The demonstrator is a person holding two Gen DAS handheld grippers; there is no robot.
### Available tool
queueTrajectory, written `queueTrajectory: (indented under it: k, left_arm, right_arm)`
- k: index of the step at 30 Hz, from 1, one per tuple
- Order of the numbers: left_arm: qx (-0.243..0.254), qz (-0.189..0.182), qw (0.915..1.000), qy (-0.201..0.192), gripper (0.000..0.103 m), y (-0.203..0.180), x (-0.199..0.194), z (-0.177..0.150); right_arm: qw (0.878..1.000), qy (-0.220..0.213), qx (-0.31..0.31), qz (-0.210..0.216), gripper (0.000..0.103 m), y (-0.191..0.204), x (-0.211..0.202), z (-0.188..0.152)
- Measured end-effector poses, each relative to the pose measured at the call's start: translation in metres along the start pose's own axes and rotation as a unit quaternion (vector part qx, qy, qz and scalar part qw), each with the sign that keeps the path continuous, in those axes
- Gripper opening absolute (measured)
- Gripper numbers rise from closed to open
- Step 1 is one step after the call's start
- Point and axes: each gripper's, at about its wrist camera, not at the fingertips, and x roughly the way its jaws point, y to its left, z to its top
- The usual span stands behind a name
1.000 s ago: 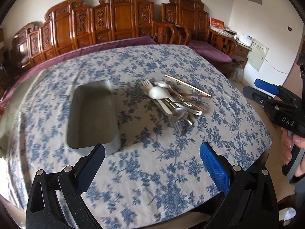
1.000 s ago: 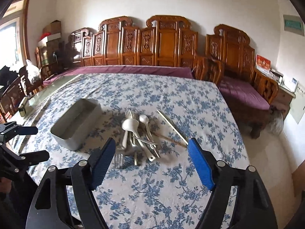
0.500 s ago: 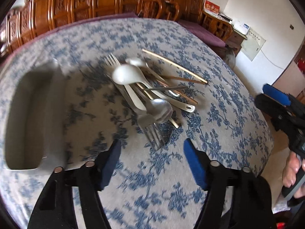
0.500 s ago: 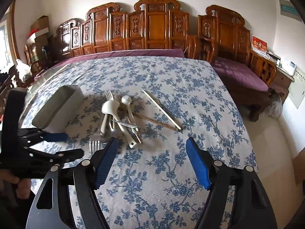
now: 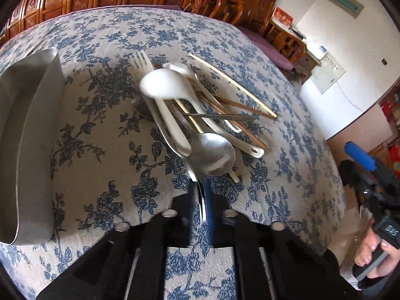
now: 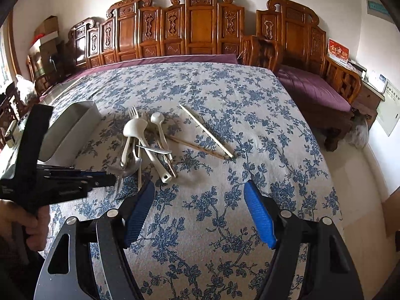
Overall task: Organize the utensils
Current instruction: 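Move the right gripper over the utensil pile around the white plastic fork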
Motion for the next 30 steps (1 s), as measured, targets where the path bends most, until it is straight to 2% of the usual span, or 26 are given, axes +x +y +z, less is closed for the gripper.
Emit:
queueTrajectory:
  k: [5,11,17,25,30]
  left_arm:
    - [0.006,-0.013,0.9998,-0.010,0.001,0.005,-0.013,-0.004]
    - [0.041,0.007,0.9990,-0.015,0.001,0.002,-0.033,-0.009]
    - [0.070,0.021,0.9969,-0.029,0.001,0.006,-0.047,-0.014]
    - [0.077,0.003,0.9963,-0.038,0.001,0.011,-0.050,-0.019]
    - [0.077,-0.011,0.9962,-0.038,0.001,0.014,-0.055,-0.019]
  right_arm:
    - [1.000,0.005,-0.013,-0.004,0.076,0.011,0.003,-0.004]
    - [1.000,0.014,-0.023,0.010,0.076,0.024,0.014,-0.004]
    - [0.998,0.025,-0.028,0.042,0.057,0.036,0.039,0.008]
    - [0.997,0.048,-0.046,0.046,0.050,0.041,0.076,0.025]
    - [0.995,0.047,-0.043,0.075,0.047,0.054,0.082,0.036]
